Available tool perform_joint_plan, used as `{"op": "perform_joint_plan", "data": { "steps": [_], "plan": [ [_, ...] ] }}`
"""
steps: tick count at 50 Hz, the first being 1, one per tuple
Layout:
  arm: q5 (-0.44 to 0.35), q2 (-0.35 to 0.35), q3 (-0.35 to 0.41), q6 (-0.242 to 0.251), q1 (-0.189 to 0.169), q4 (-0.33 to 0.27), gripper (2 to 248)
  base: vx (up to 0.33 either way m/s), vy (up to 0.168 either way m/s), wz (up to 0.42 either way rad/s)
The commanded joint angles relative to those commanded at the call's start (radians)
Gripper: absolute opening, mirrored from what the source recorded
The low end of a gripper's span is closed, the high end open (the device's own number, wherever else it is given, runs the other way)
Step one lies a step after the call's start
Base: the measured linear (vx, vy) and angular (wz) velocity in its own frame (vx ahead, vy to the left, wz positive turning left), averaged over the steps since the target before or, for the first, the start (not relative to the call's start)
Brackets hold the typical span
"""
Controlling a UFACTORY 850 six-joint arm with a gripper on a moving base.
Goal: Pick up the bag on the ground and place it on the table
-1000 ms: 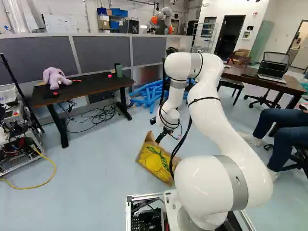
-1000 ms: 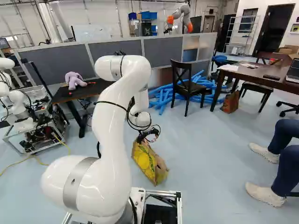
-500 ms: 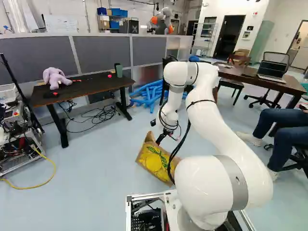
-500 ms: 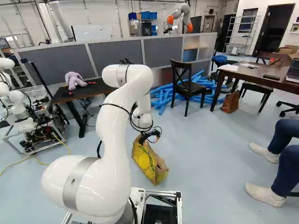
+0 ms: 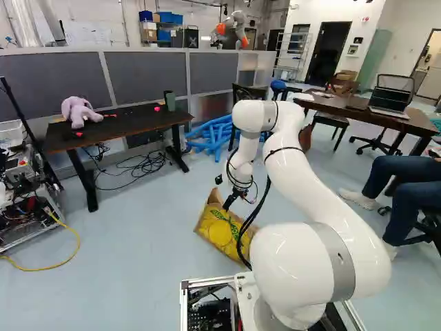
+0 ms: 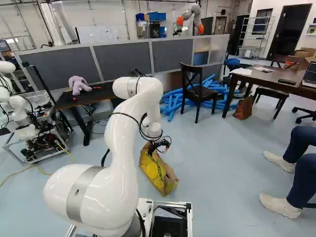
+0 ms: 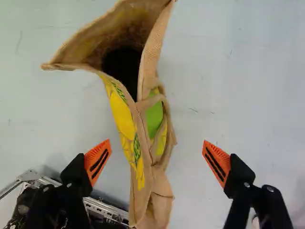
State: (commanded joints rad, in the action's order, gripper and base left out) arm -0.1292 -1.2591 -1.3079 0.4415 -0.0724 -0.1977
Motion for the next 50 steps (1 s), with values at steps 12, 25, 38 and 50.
{"op": "perform_joint_plan", "data": {
  "steps": [12,25,38,50],
  "plan": [
    [0.009,-0.048,-0.047,0.0,0.007,0.0,247,0.0,0.0,0.0],
    [0.009,-0.097,-0.09,0.0,0.012,0.0,247,0.0,0.0,0.0],
    [0.009,-0.146,-0.134,0.0,0.012,0.0,247,0.0,0.0,0.0],
    [0.009,-0.192,-0.176,0.0,0.012,0.0,247,0.0,0.0,0.0]
  ]
}}
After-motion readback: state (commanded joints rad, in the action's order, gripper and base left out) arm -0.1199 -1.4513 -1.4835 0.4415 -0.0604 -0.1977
